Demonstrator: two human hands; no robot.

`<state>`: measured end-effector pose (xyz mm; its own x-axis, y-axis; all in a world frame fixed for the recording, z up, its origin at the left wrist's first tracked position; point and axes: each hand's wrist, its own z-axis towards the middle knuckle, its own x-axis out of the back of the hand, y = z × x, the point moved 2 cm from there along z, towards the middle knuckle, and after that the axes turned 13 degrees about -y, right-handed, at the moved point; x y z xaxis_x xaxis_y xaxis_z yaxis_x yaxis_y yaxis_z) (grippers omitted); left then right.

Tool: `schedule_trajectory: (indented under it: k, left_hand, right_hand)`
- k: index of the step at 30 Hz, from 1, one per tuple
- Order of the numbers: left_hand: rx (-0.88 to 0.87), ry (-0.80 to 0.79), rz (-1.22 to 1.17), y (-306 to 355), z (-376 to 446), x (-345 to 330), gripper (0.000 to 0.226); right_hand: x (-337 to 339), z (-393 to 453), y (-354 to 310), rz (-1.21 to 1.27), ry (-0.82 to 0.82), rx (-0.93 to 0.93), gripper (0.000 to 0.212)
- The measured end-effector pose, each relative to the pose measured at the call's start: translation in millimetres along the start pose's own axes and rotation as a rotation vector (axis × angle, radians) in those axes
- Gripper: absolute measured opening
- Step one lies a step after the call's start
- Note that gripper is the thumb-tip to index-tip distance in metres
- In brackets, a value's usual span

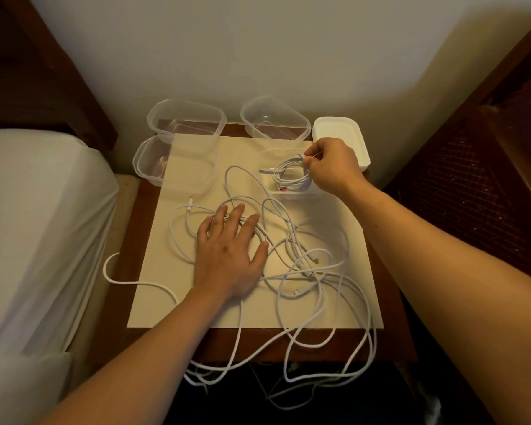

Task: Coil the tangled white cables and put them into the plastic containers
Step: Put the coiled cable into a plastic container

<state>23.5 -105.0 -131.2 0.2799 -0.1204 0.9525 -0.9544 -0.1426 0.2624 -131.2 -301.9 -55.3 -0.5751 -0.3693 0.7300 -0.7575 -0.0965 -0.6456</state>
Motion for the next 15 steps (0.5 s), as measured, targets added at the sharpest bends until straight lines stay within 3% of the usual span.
schedule_trajectory:
  k: [8, 12, 15]
  left_hand:
    - [0.002, 0.004, -0.019, 1, 0, 2, 0.059]
    - [0.007, 0.012, -0.026, 0, -1, 2, 0.058]
    - [0.012, 0.018, -0.027, 0, 0, 1, 0.057]
  right_hand:
    - [-5, -4, -6, -0.235, 0.031, 0.04, 0.03]
    - [-7, -10, -8, -0.448, 0.039, 0.183, 0.036]
    - [-11, -15, -13, -0.611, -0.07, 0.295, 0.045]
